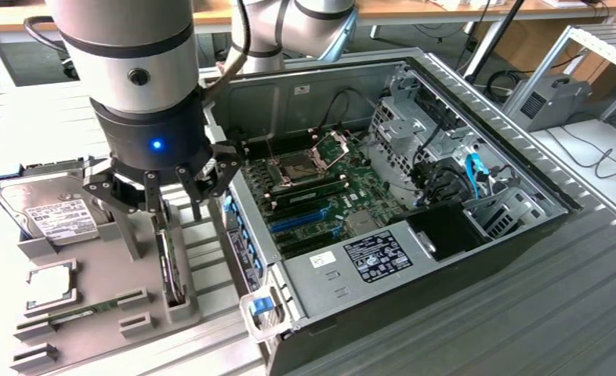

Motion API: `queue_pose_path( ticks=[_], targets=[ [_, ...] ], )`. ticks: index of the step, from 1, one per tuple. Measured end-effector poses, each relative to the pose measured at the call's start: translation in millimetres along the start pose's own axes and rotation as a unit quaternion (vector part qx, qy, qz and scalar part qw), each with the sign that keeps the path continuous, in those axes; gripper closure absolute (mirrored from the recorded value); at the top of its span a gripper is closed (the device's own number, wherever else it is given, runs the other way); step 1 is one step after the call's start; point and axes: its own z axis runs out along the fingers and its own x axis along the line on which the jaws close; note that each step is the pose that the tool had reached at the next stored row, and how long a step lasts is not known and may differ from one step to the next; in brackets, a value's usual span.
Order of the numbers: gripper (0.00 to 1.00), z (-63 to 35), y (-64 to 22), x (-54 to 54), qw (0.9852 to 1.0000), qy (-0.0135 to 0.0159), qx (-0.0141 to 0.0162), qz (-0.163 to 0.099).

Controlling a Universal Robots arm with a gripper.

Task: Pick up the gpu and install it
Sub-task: 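Pick up the gpu and move the gpu toward the slot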

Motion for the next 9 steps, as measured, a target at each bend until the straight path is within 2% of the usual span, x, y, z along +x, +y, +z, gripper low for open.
queue_pose_path(
  ticks=[2,6,9],
  targets=[
    [0.58,7.0,-0.3,0.2,1.0000,0.0001,0.0000,0.000],
    [0.58,29.9,-1.3,0.7,1.0000,0.0013,0.0001,0.000],
    [0.58,32.1,-1.4,0.8,1.0000,0.0014,0.0001,0.000]
  ],
)
